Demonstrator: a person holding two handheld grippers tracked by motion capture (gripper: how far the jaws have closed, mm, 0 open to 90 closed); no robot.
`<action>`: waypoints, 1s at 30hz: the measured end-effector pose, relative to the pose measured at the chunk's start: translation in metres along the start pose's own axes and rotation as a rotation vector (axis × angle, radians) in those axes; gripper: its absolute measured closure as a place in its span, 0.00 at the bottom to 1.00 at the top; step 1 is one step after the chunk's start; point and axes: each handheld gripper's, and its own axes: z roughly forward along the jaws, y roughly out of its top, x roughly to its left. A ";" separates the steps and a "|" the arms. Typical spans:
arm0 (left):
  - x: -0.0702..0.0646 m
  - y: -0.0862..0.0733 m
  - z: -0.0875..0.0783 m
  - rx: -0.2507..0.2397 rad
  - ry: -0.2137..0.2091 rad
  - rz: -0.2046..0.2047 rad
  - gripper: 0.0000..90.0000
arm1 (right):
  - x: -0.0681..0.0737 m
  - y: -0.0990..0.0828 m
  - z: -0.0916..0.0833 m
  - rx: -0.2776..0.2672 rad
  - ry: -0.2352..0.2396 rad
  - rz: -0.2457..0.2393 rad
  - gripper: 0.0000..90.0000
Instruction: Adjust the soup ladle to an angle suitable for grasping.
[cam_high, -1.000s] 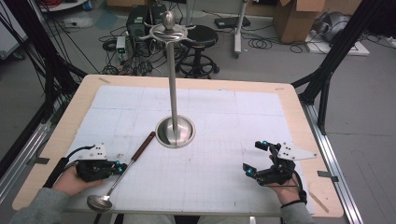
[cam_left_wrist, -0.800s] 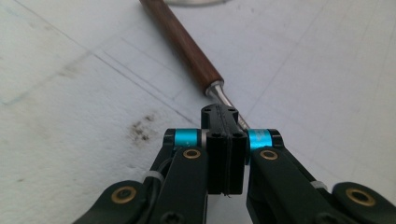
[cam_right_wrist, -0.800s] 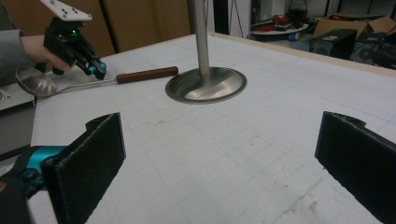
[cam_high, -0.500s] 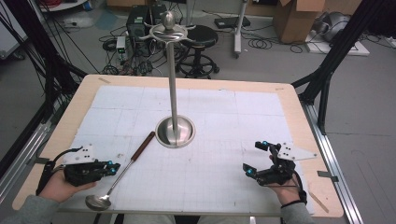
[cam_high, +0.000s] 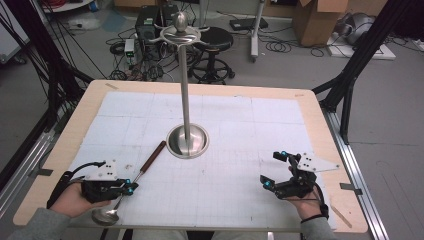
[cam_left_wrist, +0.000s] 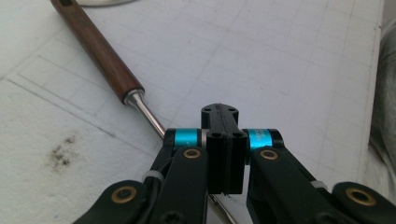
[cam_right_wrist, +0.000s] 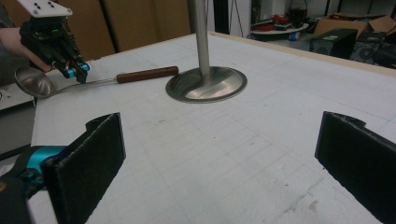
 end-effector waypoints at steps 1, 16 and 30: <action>0.000 0.000 0.001 0.012 -0.011 -0.001 1.00 | 0.000 0.000 0.000 0.001 0.000 0.001 0.01; 0.005 -0.004 0.003 0.127 -0.018 0.018 1.00 | 0.000 -0.001 -0.001 0.002 -0.002 0.008 0.01; 0.011 -0.017 -0.017 0.170 -0.004 0.030 1.00 | 0.000 -0.001 -0.002 0.003 -0.005 0.008 0.01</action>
